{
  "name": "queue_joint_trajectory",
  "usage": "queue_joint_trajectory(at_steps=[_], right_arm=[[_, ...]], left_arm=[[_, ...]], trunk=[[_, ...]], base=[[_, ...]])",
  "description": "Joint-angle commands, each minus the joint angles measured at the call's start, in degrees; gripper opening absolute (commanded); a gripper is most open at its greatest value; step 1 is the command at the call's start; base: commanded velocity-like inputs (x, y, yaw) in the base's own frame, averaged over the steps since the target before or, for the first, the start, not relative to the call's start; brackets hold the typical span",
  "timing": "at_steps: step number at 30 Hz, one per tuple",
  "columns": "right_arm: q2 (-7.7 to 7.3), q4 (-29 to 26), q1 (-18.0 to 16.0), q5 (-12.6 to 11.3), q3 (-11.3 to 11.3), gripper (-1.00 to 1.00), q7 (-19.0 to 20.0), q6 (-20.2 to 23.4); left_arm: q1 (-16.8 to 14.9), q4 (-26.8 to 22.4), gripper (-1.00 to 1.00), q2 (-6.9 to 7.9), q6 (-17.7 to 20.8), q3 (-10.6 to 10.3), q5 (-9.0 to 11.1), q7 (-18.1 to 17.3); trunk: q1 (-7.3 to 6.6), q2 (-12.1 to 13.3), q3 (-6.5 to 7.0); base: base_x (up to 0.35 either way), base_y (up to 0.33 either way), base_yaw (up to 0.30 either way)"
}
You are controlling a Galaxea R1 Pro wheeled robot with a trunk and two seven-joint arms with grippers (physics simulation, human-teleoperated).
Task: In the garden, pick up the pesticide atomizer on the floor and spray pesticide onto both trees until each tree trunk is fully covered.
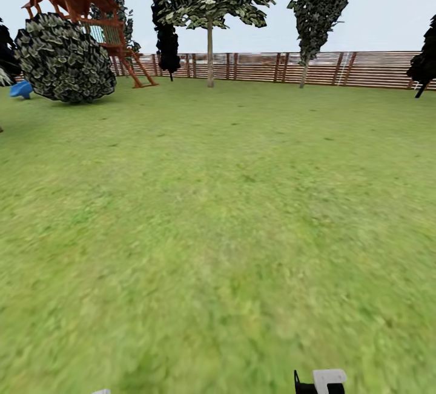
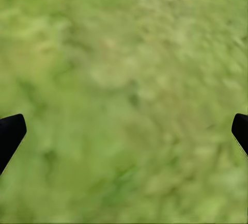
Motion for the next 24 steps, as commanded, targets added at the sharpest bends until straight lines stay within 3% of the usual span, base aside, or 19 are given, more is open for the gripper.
queue_joint_trajectory(at_steps=[1,24], right_arm=[[0.0,0.1,0.0,0.6,-0.4,1.0,-0.3,-0.1],[0.0,0.1,-0.1,0.6,-0.4,1.0,-0.3,-0.1]], left_arm=[[0.0,0.0,-1.0,0.02,-0.2,-0.5,0.3,0.2],[0.0,0.0,-1.0,0.02,-0.2,-0.5,0.3,0.2]], trunk=[[0.03,0.0,-0.05],[0.03,0.0,-0.05]], base=[[0.339,0.0,0.0],[0.339,0.0,0.0]])
